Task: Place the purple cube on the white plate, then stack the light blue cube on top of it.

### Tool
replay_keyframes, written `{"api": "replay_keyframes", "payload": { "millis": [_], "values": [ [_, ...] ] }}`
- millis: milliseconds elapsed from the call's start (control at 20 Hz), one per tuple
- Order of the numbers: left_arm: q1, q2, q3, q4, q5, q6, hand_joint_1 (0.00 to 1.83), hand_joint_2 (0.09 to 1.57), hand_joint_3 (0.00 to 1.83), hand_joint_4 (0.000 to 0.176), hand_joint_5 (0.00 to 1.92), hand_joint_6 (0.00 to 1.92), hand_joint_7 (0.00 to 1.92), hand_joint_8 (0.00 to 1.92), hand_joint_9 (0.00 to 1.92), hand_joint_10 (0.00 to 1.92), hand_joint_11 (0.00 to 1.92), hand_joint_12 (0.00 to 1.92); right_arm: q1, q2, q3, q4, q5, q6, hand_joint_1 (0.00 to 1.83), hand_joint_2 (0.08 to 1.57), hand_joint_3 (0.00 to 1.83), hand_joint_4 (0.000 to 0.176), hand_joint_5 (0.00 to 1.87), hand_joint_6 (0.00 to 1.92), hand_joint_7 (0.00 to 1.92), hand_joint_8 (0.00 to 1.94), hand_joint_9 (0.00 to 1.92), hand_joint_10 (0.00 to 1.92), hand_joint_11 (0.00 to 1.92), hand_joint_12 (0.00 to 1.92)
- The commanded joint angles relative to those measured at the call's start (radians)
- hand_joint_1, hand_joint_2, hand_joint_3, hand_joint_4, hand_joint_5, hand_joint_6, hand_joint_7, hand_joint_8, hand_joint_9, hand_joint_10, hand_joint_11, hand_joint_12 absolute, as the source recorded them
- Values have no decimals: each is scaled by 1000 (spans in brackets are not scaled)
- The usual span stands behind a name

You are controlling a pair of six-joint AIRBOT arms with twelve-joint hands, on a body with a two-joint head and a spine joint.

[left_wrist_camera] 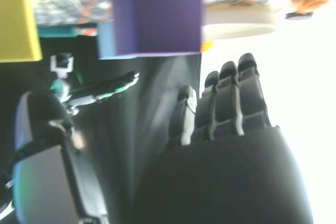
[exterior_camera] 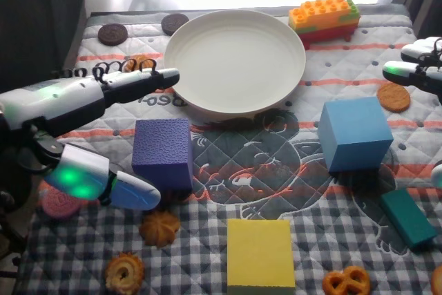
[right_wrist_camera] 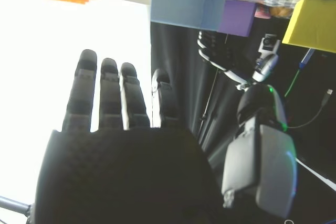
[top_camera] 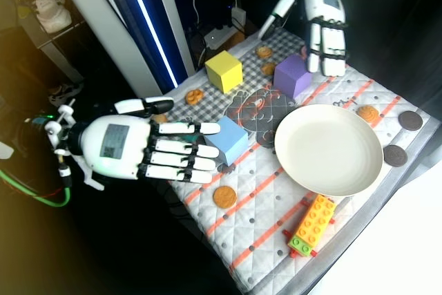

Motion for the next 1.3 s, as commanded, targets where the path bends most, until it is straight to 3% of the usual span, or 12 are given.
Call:
{"api": "replay_keyframes", "payload": {
  "millis": [0, 50, 200, 550, 700, 750, 900, 950, 1000, 1050, 1100, 1250],
  "values": [
    [-16, -5, 5, 0, -83, -3, 657, 739, 1, 176, 0, 0, 0, 0, 0, 0, 56, 26, 11, 3, 5, 32, 113, 2, 97, 1006, 1, 176, 0, 0, 0, 0, 0, 0, 20, 12],
    [-21, -10, 10, -1, -77, -3, 645, 745, 3, 176, 0, 0, 0, 0, 10, 4, 107, 53, 11, 2, 5, 32, 113, 2, 94, 1014, 4, 176, 0, 0, 0, 0, 0, 0, 61, 28],
    [-27, -23, 22, -2, -61, -3, 681, 760, 0, 176, 0, 0, 74, 5, 117, 9, 0, 710, 11, 2, 4, 32, 113, 2, 98, 1019, 4, 176, 0, 0, 0, 0, 0, 0, 60, 32],
    [-25, -52, 45, -32, -46, -3, 918, 837, 4, 176, 176, 2, 399, 7, 454, 18, 0, 988, 8, 3, 2, 32, 113, 3, 70, 1021, 1, 176, 0, 0, 0, 0, 0, 0, 123, 80],
    [-20, -65, 51, -49, -55, -3, 1012, 857, 2, 173, 303, 10, 587, 19, 630, 37, 0, 861, 8, 3, 2, 33, 113, 3, 71, 1041, 6, 176, 0, 0, 0, 0, 0, 0, 81, 75],
    [-15, -76, 57, -66, -66, -3, 1036, 896, 9, 155, 363, 16, 612, 17, 646, 34, 0, 791, 8, 2, 1, 33, 113, 3, 51, 1041, 5, 176, 0, 0, 0, 0, 0, 0, 66, 74],
    [-4, -103, 73, -116, -106, -3, 1176, 1000, 0, 33, 643, 16, 816, 42, 761, 116, 46, 992, 8, 2, 1, 34, 113, 3, 48, 1058, 7, 176, 0, 0, 0, 0, 0, 0, 11, 64],
    [-1, -104, 73, -125, -121, -3, 1221, 1030, 4, 5, 750, 22, 888, 67, 586, 735, 102, 1203, 7, 2, 0, 34, 113, 3, 32, 1070, 11, 176, 0, 0, 0, 0, 0, 0, 10, 67],
    [0, -105, 72, -134, -138, -3, 1321, 1109, 0, 3, 798, 4, 929, 869, 444, 1221, 113, 1458, 7, 2, 0, 34, 113, 3, 7, 1078, 11, 176, 0, 0, 0, 0, 0, 0, 1, 65],
    [-1, -105, 72, -140, -151, -3, 1238, 1177, 32, 0, 818, 794, 796, 1416, 422, 1407, 199, 1644, 7, 2, 0, 35, 113, 3, 1, 1072, 7, 176, 0, 0, 0, 0, 0, 0, 2, 67],
    [-4, -102, 72, -143, -165, -3, 1169, 1120, 8, 0, 957, 916, 591, 1593, 433, 1670, 268, 1866, 6, 2, 1, 37, 113, 3, 3, 1081, 10, 176, 1, 0, 0, 0, 0, 0, 0, 66],
    [-60, -72, 62, -111, -192, -3, 1179, 1112, 1, 0, 995, 905, 718, 1508, 890, 1726, 991, 1839, 4, 2, 1, 41, 113, 3, 0, 1096, 8, 176, 0, 0, 0, 0, 0, 0, 22, 86]
  ]
}}
